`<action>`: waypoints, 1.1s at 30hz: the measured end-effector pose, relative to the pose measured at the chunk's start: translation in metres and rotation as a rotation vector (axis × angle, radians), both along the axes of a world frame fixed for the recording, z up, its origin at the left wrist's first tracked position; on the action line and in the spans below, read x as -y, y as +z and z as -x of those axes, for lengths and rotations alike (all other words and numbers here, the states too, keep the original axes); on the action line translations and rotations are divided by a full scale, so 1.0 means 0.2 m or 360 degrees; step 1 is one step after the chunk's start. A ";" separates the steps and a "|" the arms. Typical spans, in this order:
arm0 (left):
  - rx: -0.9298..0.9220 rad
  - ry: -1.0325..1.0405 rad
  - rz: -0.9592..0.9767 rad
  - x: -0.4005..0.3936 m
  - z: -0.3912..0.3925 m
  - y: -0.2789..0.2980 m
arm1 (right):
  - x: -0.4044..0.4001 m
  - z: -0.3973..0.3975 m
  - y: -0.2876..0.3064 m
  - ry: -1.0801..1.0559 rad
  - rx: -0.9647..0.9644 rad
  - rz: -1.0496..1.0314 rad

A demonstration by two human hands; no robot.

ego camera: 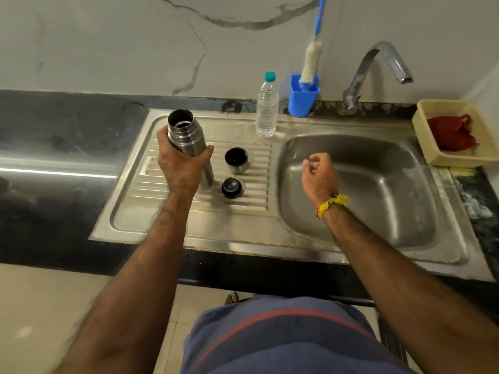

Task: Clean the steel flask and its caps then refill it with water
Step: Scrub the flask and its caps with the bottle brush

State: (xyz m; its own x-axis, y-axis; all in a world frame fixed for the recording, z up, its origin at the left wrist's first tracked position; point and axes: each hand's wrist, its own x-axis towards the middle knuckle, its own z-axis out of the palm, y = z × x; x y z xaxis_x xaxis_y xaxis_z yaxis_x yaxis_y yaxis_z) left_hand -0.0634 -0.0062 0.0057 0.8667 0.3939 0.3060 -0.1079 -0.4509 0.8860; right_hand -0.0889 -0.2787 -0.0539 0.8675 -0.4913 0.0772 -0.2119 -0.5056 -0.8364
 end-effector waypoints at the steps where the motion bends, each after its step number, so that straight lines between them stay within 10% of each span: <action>1: -0.0015 -0.0009 0.0019 0.00 0.00 -0.02 | 0.00 -0.02 0.02 -0.0013 0.0009 -0.0015; 18: -0.0018 -0.0184 0.0188 -0.09 -0.12 -0.10 | 0.08 -0.70 0.44 -0.0183 0.0100 0.0203; 29: 0.0887 -0.0186 -0.0779 0.34 0.00 0.12 | 0.24 -0.87 0.58 -0.0256 0.0103 0.0194; 33: 0.0215 -0.0723 -0.0794 0.61 -0.10 -0.09 | 0.30 -0.91 0.61 -0.0193 0.0091 0.0152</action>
